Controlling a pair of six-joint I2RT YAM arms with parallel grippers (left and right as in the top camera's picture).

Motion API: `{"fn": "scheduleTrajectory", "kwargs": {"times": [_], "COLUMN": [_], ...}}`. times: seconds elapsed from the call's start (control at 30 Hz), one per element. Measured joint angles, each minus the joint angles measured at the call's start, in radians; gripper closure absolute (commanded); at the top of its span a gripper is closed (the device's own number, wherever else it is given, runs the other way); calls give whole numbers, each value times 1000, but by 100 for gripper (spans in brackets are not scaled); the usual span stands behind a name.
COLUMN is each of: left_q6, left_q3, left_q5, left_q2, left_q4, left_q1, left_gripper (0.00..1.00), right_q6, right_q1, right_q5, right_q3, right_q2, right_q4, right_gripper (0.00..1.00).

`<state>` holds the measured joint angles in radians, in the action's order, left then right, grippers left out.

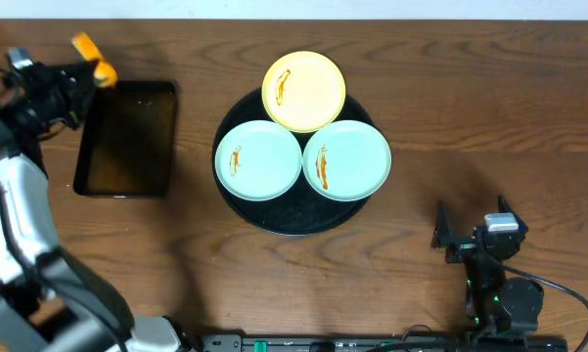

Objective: Clean dirty plates on tray and stack at the side
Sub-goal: 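Carry the sponge with the left gripper over the left green plate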

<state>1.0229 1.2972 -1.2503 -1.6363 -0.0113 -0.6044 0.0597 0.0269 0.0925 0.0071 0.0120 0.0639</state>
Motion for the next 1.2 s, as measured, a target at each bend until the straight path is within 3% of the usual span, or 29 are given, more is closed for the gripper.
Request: {"fn": "scheduleTrajectory", "kwargs": {"times": [0.23, 0.4, 0.47, 0.57, 0.67, 0.8, 0.97, 1.2], "left_q6": [-109, -304, -422, -586, -696, -787, -829, -846], "left_q3": [0, 1, 5, 4, 3, 3, 3, 3], "left_q5": [26, 102, 221, 530, 756, 911, 885, 849], "left_q2": [197, 219, 217, 216, 213, 213, 213, 206], "left_q4": [-18, 48, 148, 300, 395, 502, 605, 742], "left_q1": [73, 180, 205, 224, 224, 225, 277, 512], "left_gripper": [93, 93, 93, 92, 92, 92, 92, 92], "right_q6": [0, 0, 0, 0, 0, 0, 0, 0], "right_q1": [0, 0, 0, 0, 0, 0, 0, 0], "right_q5": [0, 0, 0, 0, 0, 0, 0, 0], "right_q3": [0, 0, 0, 0, 0, 0, 0, 0], "right_q2": [0, 0, 0, 0, 0, 0, 0, 0], "right_q4": [0, 0, 0, -1, 0, 0, -1, 0], "right_gripper": [1, 1, 1, 1, 1, 1, 1, 1]}}
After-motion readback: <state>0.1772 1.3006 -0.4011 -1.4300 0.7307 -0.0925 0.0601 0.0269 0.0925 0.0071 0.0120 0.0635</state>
